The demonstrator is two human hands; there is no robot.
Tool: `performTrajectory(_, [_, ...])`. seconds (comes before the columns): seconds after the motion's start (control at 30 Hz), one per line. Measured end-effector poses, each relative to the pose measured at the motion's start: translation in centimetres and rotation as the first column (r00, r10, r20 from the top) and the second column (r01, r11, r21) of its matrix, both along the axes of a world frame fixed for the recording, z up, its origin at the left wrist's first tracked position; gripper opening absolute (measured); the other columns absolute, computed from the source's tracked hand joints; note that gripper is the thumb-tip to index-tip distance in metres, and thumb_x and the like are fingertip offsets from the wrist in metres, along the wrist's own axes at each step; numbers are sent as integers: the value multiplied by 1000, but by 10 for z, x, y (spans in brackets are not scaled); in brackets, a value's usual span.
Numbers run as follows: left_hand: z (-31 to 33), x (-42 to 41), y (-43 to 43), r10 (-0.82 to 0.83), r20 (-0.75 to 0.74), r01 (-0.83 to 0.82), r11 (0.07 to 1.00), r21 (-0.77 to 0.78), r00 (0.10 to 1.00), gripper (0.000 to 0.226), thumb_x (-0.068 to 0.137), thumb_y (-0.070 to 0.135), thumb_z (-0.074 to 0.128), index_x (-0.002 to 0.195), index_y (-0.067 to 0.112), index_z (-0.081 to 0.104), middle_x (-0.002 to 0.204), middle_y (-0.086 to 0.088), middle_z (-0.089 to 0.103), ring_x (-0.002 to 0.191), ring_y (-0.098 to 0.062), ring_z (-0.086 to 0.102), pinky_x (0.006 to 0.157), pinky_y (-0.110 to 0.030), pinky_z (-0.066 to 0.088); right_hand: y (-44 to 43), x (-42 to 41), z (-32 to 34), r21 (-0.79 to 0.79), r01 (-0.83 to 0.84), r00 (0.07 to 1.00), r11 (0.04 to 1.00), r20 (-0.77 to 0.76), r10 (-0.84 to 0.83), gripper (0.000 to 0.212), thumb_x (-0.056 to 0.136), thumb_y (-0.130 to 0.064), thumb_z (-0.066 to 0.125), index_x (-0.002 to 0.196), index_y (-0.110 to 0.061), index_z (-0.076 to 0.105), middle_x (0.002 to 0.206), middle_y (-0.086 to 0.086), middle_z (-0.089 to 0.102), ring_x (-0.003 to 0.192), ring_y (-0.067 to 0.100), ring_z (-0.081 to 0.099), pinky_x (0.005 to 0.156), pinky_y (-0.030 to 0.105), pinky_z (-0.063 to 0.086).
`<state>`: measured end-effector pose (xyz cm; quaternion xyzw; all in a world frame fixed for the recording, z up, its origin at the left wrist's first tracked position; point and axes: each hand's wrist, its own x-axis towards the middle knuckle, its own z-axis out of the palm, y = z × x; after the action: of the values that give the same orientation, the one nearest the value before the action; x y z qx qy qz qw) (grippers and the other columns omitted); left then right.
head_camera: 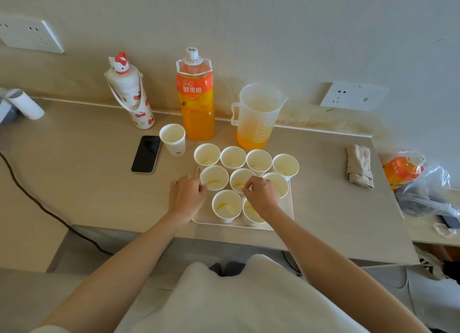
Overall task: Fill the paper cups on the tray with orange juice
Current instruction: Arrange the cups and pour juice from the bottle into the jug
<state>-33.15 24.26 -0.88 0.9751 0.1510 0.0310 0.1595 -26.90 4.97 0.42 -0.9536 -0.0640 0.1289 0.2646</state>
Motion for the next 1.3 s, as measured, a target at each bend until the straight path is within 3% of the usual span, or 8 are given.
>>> performTrajectory(0.17, [2, -13, -15, -77, 32, 78, 997, -27, 996, 40, 90, 29, 52, 54, 17, 41, 52, 4, 46, 56, -23, 44, 65, -33, 32, 1, -10, 1, -6, -18, 999, 1000, 28, 19, 13, 92, -25, 59, 95, -14, 67, 82, 0, 62, 83, 26, 63, 71, 37, 52])
performTrajectory(0.27, [2, -15, -17, -105, -14, 105, 994, 21, 994, 38, 92, 33, 50, 59, 14, 50, 56, 2, 54, 58, -23, 49, 67, -34, 34, -1, -13, 3, 19, -2, 998, 1000, 60, 1, 15, 93, -25, 58, 97, -13, 66, 81, -1, 59, 83, 27, 63, 69, 35, 50])
performTrajectory(0.43, [1, -14, -19, -141, -67, 144, 988, 50, 988, 37, 90, 26, 49, 54, 16, 43, 51, 5, 41, 57, -23, 46, 64, -32, 28, -14, -19, 3, 50, 37, 996, 998, 76, -41, 19, 95, -29, 59, 105, -13, 63, 94, 4, 67, 84, 24, 63, 63, 30, 44])
performTrajectory(0.57, [-1, -12, -21, -143, -91, 149, 987, 61, 985, 33, 89, 24, 49, 58, 13, 50, 56, 1, 48, 59, -25, 49, 64, -33, 32, -20, -23, 3, 34, 46, 996, 998, 78, -49, 20, 96, -29, 59, 106, -13, 63, 97, 4, 69, 84, 23, 64, 67, 34, 50])
performTrajectory(0.9, [-2, -8, -22, -150, -72, 157, 982, 105, 986, 29, 91, 22, 50, 65, 11, 58, 61, 0, 52, 60, -24, 48, 64, -32, 30, -25, -26, 4, 36, 78, 992, 996, 99, -81, 19, 97, -28, 55, 105, -13, 63, 92, 3, 69, 73, 19, 59, 59, 27, 40])
performTrajectory(1.03, [-1, -8, -21, -166, -64, 173, 977, 122, 984, 26, 91, 23, 50, 71, 11, 63, 68, -1, 60, 64, -23, 52, 66, -32, 31, -30, -28, 5, 23, 112, 986, 993, 123, -114, 21, 99, -27, 49, 101, -11, 63, 86, 4, 68, 69, 22, 56, 60, 31, 46])
performTrajectory(1.3, [5, -10, -21, -130, -29, 132, 985, 109, 991, 28, 88, 21, 54, 62, 13, 50, 57, 1, 49, 57, -25, 44, 63, -32, 26, -41, -27, 4, -43, 223, 970, 974, 105, -218, 20, 95, -21, 48, 91, -6, 60, 74, 3, 57, 66, 25, 52, 61, 31, 44])
